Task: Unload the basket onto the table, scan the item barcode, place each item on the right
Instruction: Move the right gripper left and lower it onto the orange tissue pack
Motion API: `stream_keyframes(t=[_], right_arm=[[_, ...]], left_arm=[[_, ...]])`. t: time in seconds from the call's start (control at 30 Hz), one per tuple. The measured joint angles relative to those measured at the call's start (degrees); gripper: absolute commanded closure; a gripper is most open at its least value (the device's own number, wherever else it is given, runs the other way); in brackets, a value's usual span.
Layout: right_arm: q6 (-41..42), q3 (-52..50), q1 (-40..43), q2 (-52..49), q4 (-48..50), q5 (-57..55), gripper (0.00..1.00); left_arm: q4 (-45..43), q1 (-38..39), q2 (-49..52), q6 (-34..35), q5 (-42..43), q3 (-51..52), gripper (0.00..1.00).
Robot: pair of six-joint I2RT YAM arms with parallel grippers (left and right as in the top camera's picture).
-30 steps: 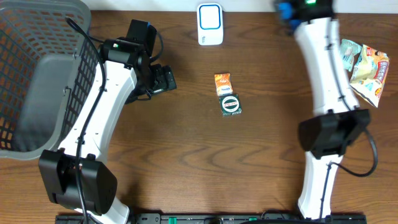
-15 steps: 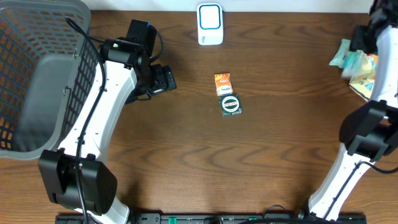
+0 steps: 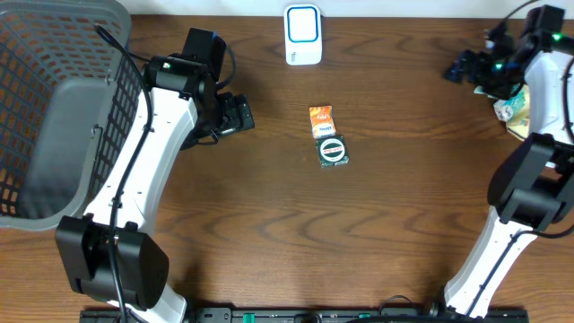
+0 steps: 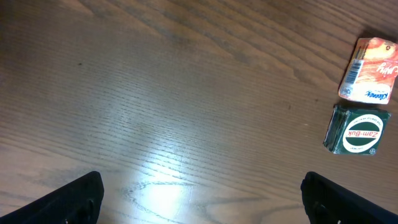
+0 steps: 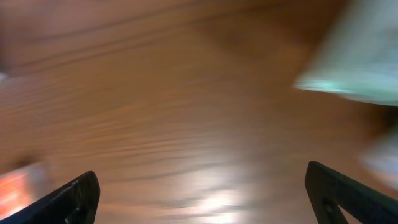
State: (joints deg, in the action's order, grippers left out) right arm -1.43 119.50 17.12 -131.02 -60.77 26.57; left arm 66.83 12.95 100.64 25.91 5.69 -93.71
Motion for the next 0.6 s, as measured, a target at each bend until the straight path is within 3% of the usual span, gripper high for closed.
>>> stream_keyframes(t=[0.17,0.27,0.4,0.6], right_arm=[[0.0,-0.7,-4.5,0.0,-0.3,19.8,0.01],[0.2,-0.7,-8.9,0.0,-0.3,23.7,0.02],[1.1,-0.7,-16.0,0.0,-0.5,18.3,0.17],[8.7,-0.8,-27.1,0.0,-1.4,-1.0,0.35]], left_arm=[[0.0,0.0,0.0,0.0,0.0,0.0,0.0],[0.0,0.0,0.0,0.0,0.0,0.0,0.0],[0.0,0.0,0.0,0.0,0.0,0.0,0.0],[0.0,0.0,0.0,0.0,0.0,0.0,0.0]])
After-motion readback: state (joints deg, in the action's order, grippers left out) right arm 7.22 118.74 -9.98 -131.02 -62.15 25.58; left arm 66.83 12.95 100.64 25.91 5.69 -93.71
